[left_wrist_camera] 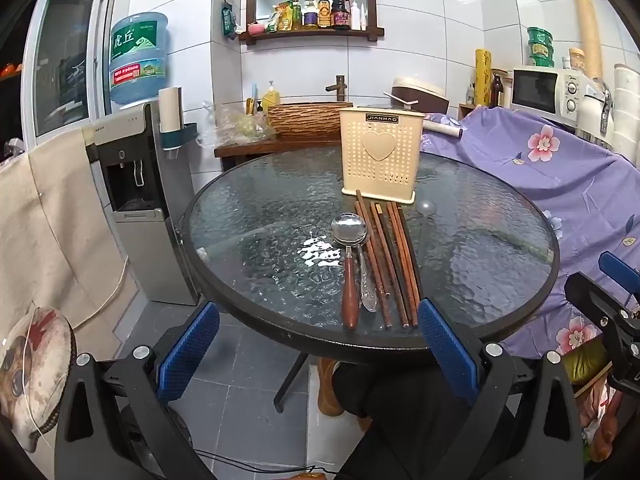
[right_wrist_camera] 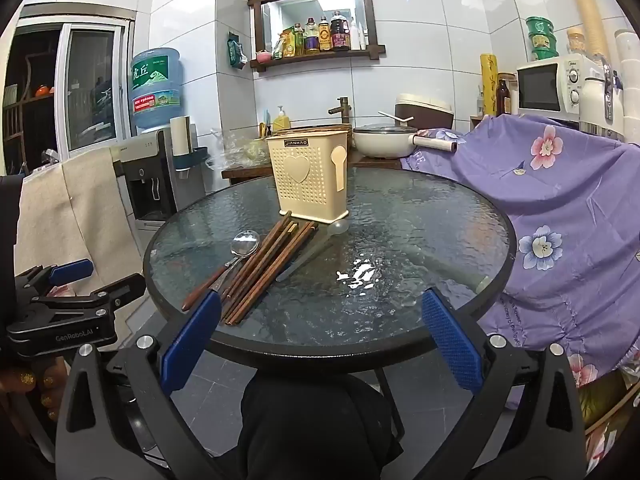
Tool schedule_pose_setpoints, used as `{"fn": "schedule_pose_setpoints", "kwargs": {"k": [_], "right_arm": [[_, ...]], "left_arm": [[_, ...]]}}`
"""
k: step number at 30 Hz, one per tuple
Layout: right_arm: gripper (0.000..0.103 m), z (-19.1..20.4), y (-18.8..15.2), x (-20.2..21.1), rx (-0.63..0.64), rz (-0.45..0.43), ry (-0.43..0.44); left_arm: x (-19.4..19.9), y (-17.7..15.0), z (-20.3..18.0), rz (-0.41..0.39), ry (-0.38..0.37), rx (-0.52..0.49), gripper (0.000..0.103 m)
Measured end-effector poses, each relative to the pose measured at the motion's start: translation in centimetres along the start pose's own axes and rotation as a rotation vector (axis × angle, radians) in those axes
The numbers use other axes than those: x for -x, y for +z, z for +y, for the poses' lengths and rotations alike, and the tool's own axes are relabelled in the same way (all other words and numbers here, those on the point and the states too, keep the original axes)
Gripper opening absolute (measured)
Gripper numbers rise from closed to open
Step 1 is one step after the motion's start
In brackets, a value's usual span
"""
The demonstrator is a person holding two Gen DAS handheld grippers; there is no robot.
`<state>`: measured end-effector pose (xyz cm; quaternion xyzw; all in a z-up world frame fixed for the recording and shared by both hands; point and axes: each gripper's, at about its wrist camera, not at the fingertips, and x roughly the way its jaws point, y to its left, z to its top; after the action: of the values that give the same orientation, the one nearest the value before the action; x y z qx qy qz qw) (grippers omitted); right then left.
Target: Organize utensils
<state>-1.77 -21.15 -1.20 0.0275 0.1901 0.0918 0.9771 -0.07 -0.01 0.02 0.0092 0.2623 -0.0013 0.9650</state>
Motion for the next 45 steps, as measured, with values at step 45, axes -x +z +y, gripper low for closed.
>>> {"fn": "schedule_pose_setpoints", "kwargs": {"k": [45], "right_arm": [[0.098,0.24,-0.02,-0.11,0.002,0.005,-0.003]], "left_arm": [[0.12,0.30,-0.06,0.000,0.006,-0.015,0.097]]}}
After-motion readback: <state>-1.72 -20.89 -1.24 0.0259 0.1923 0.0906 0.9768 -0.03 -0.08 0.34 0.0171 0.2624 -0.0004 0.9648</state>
